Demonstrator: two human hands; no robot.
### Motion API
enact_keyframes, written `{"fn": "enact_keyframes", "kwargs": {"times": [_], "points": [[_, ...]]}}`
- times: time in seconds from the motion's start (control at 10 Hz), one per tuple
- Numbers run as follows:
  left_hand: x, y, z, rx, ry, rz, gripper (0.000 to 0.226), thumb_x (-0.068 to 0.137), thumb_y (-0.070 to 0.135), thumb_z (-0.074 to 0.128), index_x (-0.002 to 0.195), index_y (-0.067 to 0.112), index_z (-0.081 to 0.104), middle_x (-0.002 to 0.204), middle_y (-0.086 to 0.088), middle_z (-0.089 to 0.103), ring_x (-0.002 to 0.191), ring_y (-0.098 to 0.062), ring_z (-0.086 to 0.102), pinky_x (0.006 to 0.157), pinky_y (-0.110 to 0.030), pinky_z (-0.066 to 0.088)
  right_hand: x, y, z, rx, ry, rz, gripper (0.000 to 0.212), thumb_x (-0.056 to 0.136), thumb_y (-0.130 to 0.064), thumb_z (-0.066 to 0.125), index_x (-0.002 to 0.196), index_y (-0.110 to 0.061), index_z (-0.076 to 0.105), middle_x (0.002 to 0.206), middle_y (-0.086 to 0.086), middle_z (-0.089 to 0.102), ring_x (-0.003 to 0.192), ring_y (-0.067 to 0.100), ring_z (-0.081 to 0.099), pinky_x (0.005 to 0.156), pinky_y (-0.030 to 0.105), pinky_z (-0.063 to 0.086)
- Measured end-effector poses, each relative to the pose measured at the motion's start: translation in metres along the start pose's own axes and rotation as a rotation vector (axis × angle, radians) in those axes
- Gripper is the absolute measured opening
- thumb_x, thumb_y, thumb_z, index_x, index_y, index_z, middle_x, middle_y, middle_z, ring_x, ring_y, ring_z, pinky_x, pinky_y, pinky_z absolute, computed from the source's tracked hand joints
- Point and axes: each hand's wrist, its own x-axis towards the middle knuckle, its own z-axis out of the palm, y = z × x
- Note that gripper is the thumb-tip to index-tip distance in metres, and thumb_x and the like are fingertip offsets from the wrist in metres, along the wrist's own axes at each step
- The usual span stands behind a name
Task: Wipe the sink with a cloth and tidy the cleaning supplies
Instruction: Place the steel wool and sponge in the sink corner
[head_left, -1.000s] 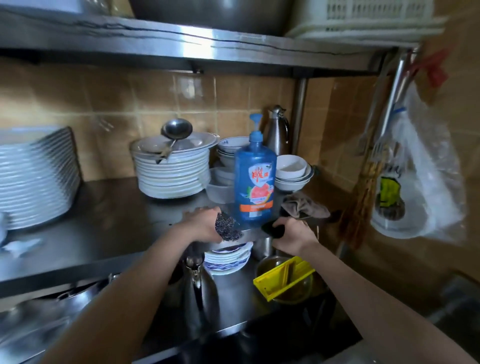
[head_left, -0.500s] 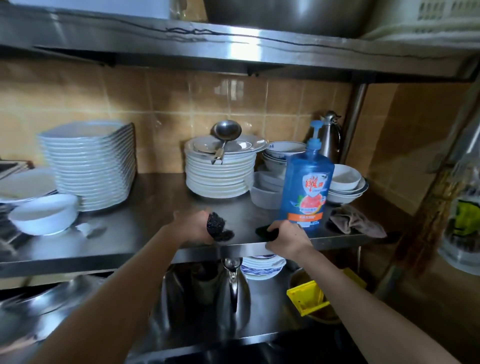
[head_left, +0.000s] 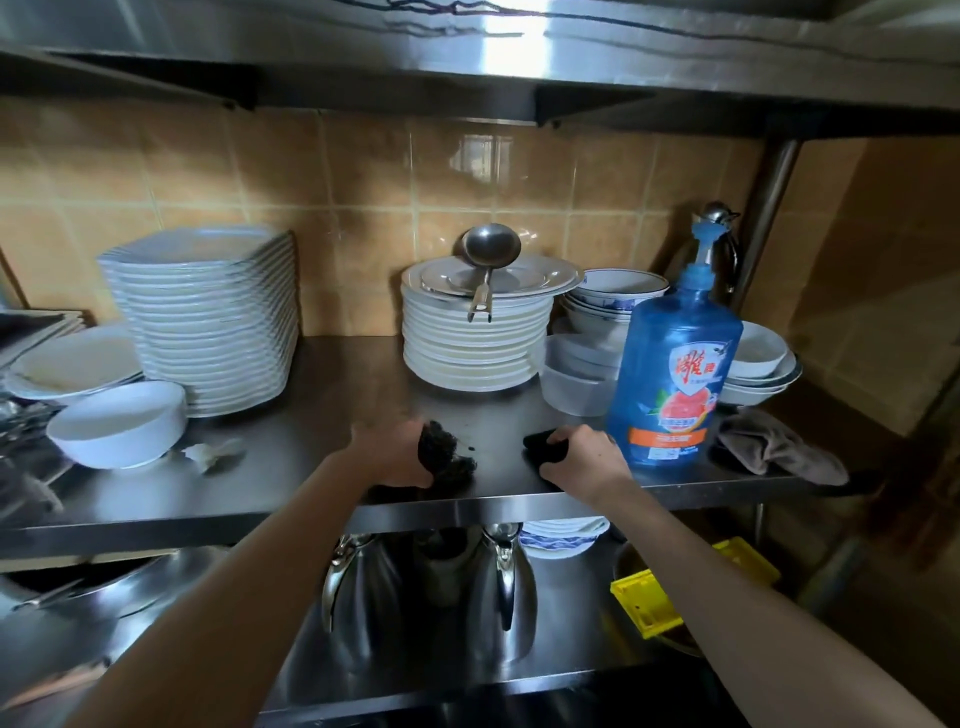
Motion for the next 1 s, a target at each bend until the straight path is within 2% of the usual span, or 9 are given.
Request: {"fn": "enact_keyframes", "kwargs": {"times": [0.1, 0.3, 0.5, 0.6, 0.8, 1.0], "points": [[0.006, -0.005, 0.002, -0.022, 0.015, 0.005, 0.066, 0.057, 0.041, 0.069, 0.115, 0.025, 0.042, 0.118, 0.002, 0.051, 0.107, -0.025, 0.048, 0.093, -0.052, 0.03, 0.007, 0.0, 0.006, 0.006, 0.016, 0.022, 0.047, 0.07, -0.03, 0.066, 0.117, -0.029, 0.064, 0.115, 0.005, 0.065, 0.111, 0.033, 0.053, 0.092, 0.034, 0.046], [0.016, -0.009, 0.003, -0.041, 0.021, 0.01, 0.079, 0.056, 0.045, 0.07, 0.127, 0.028, 0.039, 0.128, 0.002, 0.047, 0.117, -0.025, 0.044, 0.096, -0.05, 0.03, 0.016, -0.002, 0.011, -0.008, 0.024, 0.041, 0.05, 0.074, -0.029, 0.066, 0.123, -0.029, 0.06, 0.119, 0.006, 0.064, 0.115, 0.033, 0.051, 0.095, 0.035, 0.043], [0.019, -0.006, 0.005, -0.065, 0.1, 0.092, 0.086, 0.065, 0.047, 0.069, 0.14, 0.031, 0.031, 0.143, 0.002, 0.04, 0.129, -0.021, 0.036, 0.096, -0.039, 0.029, 0.016, -0.003, 0.015, -0.046, -0.009, 0.042, 0.05, 0.076, -0.032, 0.063, 0.126, -0.029, 0.056, 0.12, 0.005, 0.063, 0.115, 0.031, 0.051, 0.093, 0.035, 0.045], [0.016, -0.003, 0.006, -0.073, 0.073, 0.094, 0.087, 0.07, 0.046, 0.067, 0.144, 0.031, 0.025, 0.149, 0.004, 0.033, 0.134, -0.02, 0.03, 0.103, -0.041, 0.024, 0.014, -0.003, 0.014, -0.053, -0.008, 0.028, 0.049, 0.078, -0.036, 0.062, 0.127, -0.029, 0.056, 0.122, 0.005, 0.062, 0.115, 0.03, 0.052, 0.094, 0.035, 0.044], [0.002, 0.002, 0.005, -0.088, 0.12, 0.077, 0.083, 0.07, 0.044, 0.066, 0.143, 0.031, 0.028, 0.147, 0.005, 0.036, 0.133, -0.019, 0.033, 0.102, -0.04, 0.026, -0.001, 0.003, 0.005, -0.035, 0.032, 0.001, 0.052, 0.079, -0.045, 0.063, 0.127, -0.027, 0.056, 0.127, 0.002, 0.059, 0.117, 0.028, 0.053, 0.096, 0.035, 0.044], [-0.019, 0.02, 0.009, -0.111, 0.093, 0.042, 0.081, 0.069, 0.049, 0.062, 0.141, 0.035, 0.028, 0.148, 0.005, 0.032, 0.134, -0.021, 0.03, 0.104, -0.049, 0.022, -0.027, 0.017, -0.007, 0.005, 0.059, -0.043, 0.048, 0.079, -0.041, 0.063, 0.125, -0.025, 0.058, 0.127, 0.003, 0.058, 0.116, 0.026, 0.054, 0.096, 0.034, 0.044]]}}
